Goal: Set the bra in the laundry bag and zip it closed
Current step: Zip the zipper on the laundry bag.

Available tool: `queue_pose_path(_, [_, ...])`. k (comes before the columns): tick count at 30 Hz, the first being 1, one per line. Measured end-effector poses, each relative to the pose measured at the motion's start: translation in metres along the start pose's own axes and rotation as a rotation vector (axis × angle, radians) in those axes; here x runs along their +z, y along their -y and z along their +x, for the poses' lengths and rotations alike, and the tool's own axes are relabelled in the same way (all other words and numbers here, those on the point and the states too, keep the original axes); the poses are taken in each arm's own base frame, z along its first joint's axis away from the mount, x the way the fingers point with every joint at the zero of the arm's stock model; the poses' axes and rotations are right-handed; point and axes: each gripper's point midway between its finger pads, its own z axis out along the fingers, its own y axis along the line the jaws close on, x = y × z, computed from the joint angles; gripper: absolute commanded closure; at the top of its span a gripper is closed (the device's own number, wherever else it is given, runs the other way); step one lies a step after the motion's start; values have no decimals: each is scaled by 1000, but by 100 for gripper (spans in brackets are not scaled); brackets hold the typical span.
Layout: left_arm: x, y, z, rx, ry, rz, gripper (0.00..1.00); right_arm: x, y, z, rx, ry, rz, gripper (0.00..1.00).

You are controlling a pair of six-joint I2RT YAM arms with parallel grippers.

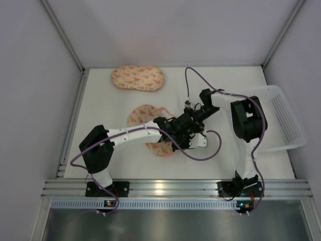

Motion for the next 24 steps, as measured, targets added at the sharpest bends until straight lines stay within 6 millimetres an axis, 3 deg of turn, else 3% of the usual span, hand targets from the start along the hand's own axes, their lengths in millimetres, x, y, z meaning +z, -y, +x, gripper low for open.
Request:
queue_pose_path(2, [-1,0,4,44,-19,3,68,5,5,12,41,-21,-14,27])
queue_pose_path(5, [-3,0,11,92,-39,-3,55,11,6,21,74,-37,-38,27])
queue_pose_path(8, [-11,5,23,138,-63,-11,52,14,2,19,72,-31,-65,28])
queue_pose_path(11, [-25,10,34,193,-55,-38,50,19,-2,14,51,-25,-86,36])
queue_pose_path(12, [-31,10,36,223,-37,-66,50,22,-4,14,47,-26,-91,46])
queue_pose_path(15, [-49,14,47,329,7,-151,49,28,-6,13,49,-35,-104,56])
queue_pose_path(18, [-62,20,49,467,69,-241,45,34,-4,12,59,-44,-117,73])
queue_pose_path(24, [-52,27,46,719,133,-363,44,38,-6,9,70,-41,-144,100])
